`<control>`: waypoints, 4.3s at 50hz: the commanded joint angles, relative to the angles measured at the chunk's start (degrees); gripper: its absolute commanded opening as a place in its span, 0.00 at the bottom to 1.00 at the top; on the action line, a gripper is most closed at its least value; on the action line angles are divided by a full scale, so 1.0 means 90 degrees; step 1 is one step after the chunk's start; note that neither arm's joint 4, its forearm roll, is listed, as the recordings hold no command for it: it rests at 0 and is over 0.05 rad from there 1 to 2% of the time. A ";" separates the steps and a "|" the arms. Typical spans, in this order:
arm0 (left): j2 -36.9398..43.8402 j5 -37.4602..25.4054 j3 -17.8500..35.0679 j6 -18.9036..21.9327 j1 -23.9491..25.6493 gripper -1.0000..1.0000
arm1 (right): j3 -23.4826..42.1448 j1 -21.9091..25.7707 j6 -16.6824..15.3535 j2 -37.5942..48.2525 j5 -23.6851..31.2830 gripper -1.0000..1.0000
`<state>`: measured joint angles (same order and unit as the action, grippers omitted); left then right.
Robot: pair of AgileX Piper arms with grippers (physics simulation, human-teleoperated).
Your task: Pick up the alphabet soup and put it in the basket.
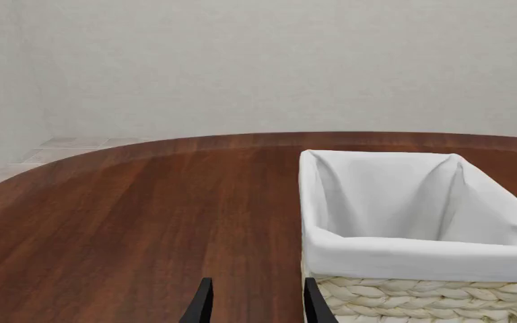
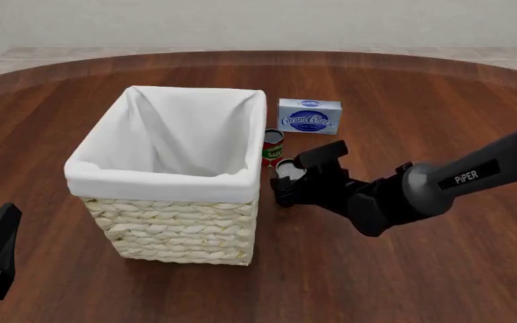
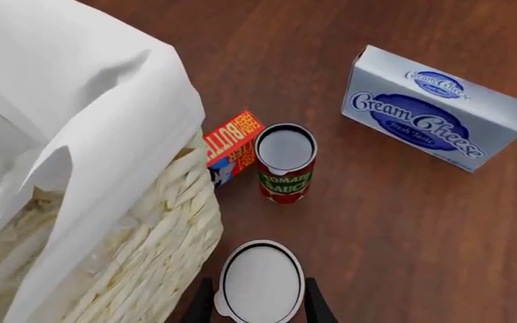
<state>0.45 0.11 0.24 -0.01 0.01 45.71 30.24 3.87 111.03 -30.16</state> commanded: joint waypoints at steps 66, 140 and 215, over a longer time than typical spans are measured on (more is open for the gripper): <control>-0.0001 0.0000 0.0000 0.0000 -0.0001 1.00 | -0.0582 -0.0251 -0.0481 -0.1126 0.0162 0.00; -0.0001 0.0000 0.0000 -0.0001 0.0000 1.00 | -0.0438 -0.0143 -0.1324 -0.3538 0.1684 0.00; 0.0000 0.0000 0.0000 0.0001 0.0001 1.00 | 0.1102 0.0479 -0.1729 -0.3790 0.2817 0.00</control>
<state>0.44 0.11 0.24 -0.01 0.01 53.88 33.93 -12.74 76.38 -5.00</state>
